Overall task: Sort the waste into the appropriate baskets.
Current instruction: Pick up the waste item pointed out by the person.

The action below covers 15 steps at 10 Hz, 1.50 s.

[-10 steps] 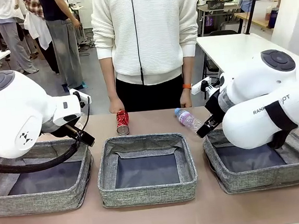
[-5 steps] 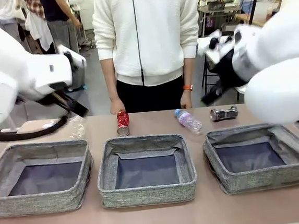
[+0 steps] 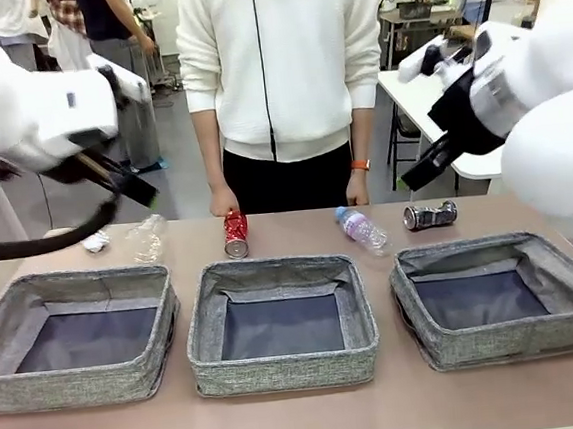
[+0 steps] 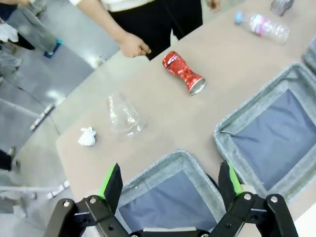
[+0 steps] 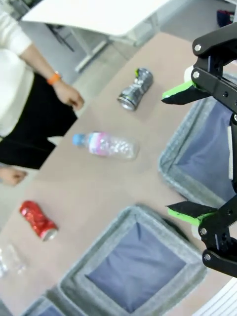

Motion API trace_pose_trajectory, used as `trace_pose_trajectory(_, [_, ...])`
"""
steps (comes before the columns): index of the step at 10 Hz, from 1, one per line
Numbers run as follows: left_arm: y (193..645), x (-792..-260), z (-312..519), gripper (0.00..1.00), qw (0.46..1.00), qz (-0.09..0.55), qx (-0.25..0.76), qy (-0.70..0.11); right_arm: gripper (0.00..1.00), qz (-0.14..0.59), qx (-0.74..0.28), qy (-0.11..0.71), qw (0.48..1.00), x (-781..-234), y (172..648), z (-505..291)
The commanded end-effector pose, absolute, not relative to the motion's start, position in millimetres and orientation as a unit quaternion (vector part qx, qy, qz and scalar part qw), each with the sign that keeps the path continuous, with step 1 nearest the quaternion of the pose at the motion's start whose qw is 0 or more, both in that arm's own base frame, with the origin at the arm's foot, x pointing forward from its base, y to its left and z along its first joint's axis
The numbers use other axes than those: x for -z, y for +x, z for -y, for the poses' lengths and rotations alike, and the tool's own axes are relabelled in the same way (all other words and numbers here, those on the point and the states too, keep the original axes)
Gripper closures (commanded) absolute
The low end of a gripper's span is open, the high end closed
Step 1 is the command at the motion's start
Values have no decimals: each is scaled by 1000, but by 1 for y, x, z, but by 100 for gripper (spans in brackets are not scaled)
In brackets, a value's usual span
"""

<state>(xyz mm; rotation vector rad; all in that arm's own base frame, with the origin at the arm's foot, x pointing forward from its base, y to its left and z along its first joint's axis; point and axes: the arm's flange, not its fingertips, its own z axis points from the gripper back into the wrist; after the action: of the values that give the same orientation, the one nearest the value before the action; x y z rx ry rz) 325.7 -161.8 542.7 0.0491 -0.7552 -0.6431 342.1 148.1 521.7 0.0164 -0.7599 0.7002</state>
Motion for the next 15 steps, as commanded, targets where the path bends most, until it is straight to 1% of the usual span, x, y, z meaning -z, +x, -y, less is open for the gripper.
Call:
trace_pose_trajectory(1, [306, -556, 63, 0, 881, 358, 285, -120, 0, 351, -280, 148, 881, -535, 332, -69])
trace_pose_trajectory(2, [293, -546, -12, 0, 879, 355, 239, -210, 0, 327, -257, 277, 866, -536, 331, 10])
trace_pose_trajectory(3, [281, -521, -84, 0, 886, 326, 177, -280, 0, 312, -213, 375, 847, -530, 334, 93])
trace_pose_trajectory(4, [258, -473, -151, 0, 883, 290, 121, -348, 0, 321, -114, 440, 831, -513, 331, 173])
trace_pose_trajectory(5, [237, -433, -178, 0, 875, 287, 74, -382, 0, 348, -53, 485, 801, -496, 320, 223])
trace_pose_trajectory(6, [219, -393, -194, 0, 855, 297, 40, -424, 0, 377, -6, 520, 767, -477, 309, 256])
trace_pose_trajectory(7, [208, -360, -200, 0, 831, 318, 7, -456, 0, 384, 37, 542, 746, -456, 306, 275])
trace_pose_trajectory(8, [203, -331, -203, 0, 829, 304, -27, -468, 0, 385, 77, 538, 746, -439, 310, 284])
trace_pose_trajectory(9, [202, -316, -205, 0, 830, 284, -48, -478, 0, 386, 97, 511, 762, -430, 314, 282])
trace_pose_trajectory(10, [214, -398, -261, 0, 831, 305, -9, -465, 0, 381, 25, 513, 769, -441, 268, 303])
trace_pose_trajectory(15, [214, -398, -261, 0, 831, 305, -9, -465, 0, 381, 25, 513, 769, -441, 268, 303])
